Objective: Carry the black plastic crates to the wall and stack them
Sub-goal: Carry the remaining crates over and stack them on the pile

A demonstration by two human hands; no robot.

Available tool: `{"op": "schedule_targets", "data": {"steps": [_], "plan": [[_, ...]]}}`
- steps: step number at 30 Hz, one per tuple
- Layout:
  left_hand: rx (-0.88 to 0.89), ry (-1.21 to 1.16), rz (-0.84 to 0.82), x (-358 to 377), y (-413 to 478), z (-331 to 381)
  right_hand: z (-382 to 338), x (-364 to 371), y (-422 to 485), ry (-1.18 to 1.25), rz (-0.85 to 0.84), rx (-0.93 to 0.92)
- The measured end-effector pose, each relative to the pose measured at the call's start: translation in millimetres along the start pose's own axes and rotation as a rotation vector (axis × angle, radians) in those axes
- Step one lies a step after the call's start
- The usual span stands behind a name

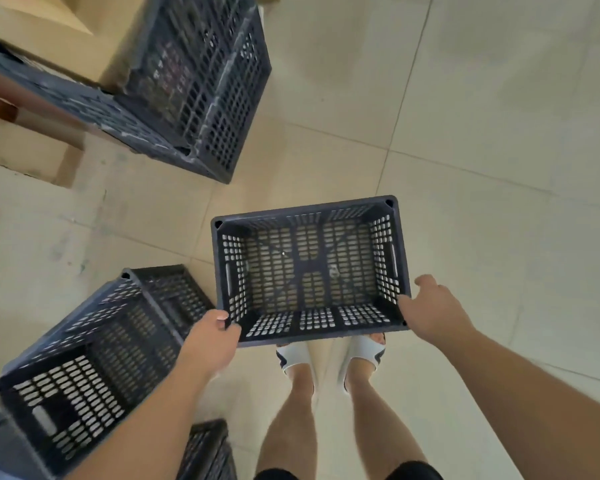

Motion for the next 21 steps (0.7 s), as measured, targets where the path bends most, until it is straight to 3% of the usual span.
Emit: {"op": "schedule_targets", "data": {"steps": [9, 21], "plan": [[-0.112, -0.146, 0.085, 35.6, 133.5, -1.0, 48.9, 69.4, 108.9, 0.036, 0.109, 0.059], [-0.214, -0.417, 0.154, 59.4, 215.3, 13.3, 76.0, 82.8, 197.5, 0.090, 0.227, 0.033]]}}
Point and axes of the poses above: each hand's wrist, its own y-axis towards the middle knuckle, its own x-axis out of the palm, z = x × y, the point moved 9 cm from there along y, towards the middle knuckle, and after that the axes turned 15 degrees about -x, right-handed, at the moved point
